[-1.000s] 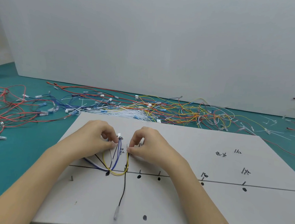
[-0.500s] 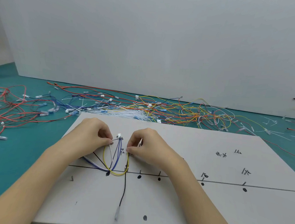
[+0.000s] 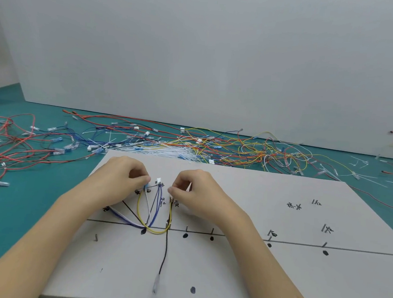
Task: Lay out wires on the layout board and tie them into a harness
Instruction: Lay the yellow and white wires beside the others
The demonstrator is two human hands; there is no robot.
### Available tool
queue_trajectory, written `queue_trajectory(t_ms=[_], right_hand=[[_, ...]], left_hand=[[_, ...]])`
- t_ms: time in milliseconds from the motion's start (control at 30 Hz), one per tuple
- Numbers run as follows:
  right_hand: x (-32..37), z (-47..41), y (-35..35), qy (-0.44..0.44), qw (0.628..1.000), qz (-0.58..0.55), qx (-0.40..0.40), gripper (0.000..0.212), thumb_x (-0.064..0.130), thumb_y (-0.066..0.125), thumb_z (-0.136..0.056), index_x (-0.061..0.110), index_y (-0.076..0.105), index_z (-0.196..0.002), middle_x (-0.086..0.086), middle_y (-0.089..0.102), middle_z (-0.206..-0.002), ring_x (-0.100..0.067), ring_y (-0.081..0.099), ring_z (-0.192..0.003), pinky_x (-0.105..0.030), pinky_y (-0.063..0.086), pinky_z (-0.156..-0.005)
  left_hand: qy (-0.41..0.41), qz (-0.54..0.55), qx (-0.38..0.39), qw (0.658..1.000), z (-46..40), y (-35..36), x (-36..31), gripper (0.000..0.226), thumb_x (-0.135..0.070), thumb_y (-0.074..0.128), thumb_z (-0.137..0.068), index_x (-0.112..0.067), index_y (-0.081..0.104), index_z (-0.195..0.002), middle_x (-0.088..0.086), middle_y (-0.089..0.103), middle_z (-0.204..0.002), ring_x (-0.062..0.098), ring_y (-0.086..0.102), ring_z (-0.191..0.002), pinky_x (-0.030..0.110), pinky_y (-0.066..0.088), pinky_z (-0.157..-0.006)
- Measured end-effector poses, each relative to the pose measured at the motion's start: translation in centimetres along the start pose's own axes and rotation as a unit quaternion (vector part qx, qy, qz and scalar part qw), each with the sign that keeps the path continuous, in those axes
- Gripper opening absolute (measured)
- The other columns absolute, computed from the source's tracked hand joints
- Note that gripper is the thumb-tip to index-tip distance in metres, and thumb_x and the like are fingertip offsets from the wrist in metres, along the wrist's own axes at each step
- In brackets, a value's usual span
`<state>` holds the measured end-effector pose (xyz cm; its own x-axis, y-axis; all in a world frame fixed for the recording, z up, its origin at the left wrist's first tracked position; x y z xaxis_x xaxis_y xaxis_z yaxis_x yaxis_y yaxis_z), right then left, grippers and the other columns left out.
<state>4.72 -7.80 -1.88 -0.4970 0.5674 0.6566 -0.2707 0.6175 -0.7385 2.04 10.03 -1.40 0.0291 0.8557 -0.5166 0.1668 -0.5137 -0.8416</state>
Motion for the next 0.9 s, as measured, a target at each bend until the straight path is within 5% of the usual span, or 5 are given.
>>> queue_trajectory(t_ms=[233, 367, 567, 700, 900], right_hand=[[-0.4, -0.1, -0.1, 0.010, 1.000, 0.006, -0.010, 0.016, 0.030, 0.059, -0.090, 0.022, 0.065, -0.077, 0.004, 0.067, -0.079, -0.007, 0.053, -0.064, -0.027, 0.045, -0.061], [-0.4, -0.1, -0.3, 0.010, 1.000, 0.006, -0.021, 0.017, 0.028, 0.058, -0.090, 0.018, 0.066, -0.078, 0.006, 0.065, -0.078, -0.004, 0.051, -0.063, -0.028, 0.045, -0.063], [-0.3, 0.0, -0.5, 0.010, 1.000, 0.006, -0.026, 0.016, 0.027, 0.058, -0.091, 0.020, 0.065, -0.079, 0.005, 0.065, -0.080, -0.004, 0.050, -0.063, -0.028, 0.045, -0.062], [-0.3, 0.0, -0.5, 0.010, 1.000, 0.006, -0.025, 0.016, 0.027, 0.058, -0.091, 0.018, 0.066, -0.080, 0.004, 0.065, -0.081, -0.005, 0.050, -0.063, -0.028, 0.045, -0.062], [-0.5, 0.0, -0.5, 0.010, 1.000, 0.005, -0.028, 0.016, 0.027, 0.057, -0.090, 0.019, 0.066, -0.078, 0.006, 0.065, -0.079, -0.002, 0.049, -0.060, -0.026, 0.043, -0.060]], left_hand=[[-0.008, -0.043, 0.125, 0.991, -1.9, 0.7, -0.3, 0.012, -0.036, 0.065, -0.089, -0.032, 0.070, -0.080, -0.014, 0.068, -0.079, 0.002, 0.061, -0.076, 0.022, 0.044, -0.064], [-0.023, -0.033, 0.082, 0.996, -4.6, -0.5, 1.5, 0.010, -0.027, 0.064, -0.090, -0.028, 0.069, -0.083, -0.010, 0.068, -0.084, 0.008, 0.061, -0.078, 0.023, 0.041, -0.064], [-0.077, -0.047, -0.051, 0.995, -7.8, -1.4, 6.7, 0.026, -0.022, 0.056, -0.094, -0.012, 0.067, -0.115, 0.010, 0.065, -0.118, 0.029, 0.055, -0.111, 0.040, 0.045, -0.096], [-0.086, -0.115, -0.056, 0.988, -9.5, -0.9, 7.8, 0.042, -0.025, 0.048, -0.098, -0.010, 0.052, -0.137, 0.015, 0.049, -0.140, 0.039, 0.038, -0.132, 0.049, 0.034, -0.108], [-0.092, -0.166, -0.029, 0.982, -12.3, 0.2, 7.2, 0.043, -0.022, 0.030, -0.103, -0.008, 0.036, -0.144, 0.019, 0.043, -0.142, 0.040, 0.033, -0.131, 0.053, 0.036, -0.104]])
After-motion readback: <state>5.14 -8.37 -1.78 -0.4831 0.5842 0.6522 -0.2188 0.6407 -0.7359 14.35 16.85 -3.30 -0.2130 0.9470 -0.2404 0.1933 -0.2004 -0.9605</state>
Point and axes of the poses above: each hand's wrist, its own z-axis away from the middle knuckle, its own y-axis out of the palm, x = y × z, the point moved 6 cm from there along -z, towards the middle knuckle
